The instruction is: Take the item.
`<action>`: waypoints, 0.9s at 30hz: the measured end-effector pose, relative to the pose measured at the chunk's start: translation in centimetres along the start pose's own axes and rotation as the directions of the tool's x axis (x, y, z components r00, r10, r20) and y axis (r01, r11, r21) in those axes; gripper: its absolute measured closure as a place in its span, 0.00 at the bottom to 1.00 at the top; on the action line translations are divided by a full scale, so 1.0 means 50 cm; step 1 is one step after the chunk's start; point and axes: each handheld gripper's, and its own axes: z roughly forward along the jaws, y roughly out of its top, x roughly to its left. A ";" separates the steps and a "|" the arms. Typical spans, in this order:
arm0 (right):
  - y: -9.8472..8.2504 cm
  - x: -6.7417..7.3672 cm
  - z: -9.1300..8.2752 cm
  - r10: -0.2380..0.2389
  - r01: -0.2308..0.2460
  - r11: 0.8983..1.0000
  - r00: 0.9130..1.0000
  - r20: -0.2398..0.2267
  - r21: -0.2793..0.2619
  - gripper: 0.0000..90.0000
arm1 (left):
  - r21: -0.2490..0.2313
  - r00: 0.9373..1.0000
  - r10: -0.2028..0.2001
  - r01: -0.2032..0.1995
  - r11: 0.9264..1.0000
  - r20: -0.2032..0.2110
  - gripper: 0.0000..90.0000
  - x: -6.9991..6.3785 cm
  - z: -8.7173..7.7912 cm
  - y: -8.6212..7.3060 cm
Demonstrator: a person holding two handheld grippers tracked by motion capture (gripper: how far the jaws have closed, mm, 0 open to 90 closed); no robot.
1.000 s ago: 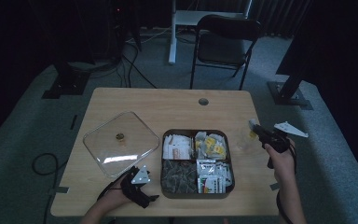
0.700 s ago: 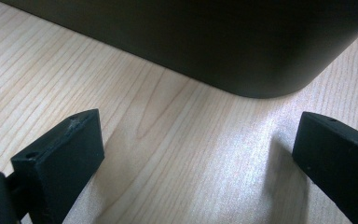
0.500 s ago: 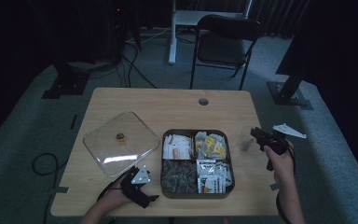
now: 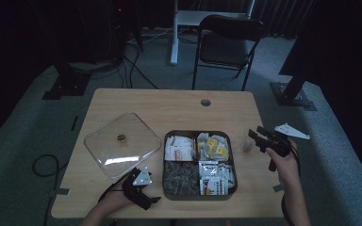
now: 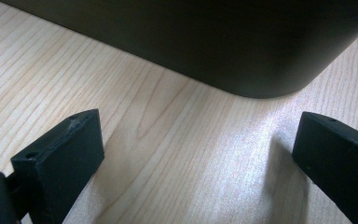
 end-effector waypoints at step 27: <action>-0.040 0.059 -0.025 -0.040 0.041 0.999 0.991 -0.131 0.008 0.15 | -0.002 1.000 0.000 0.000 1.000 -0.001 0.02 0.000 0.000 0.000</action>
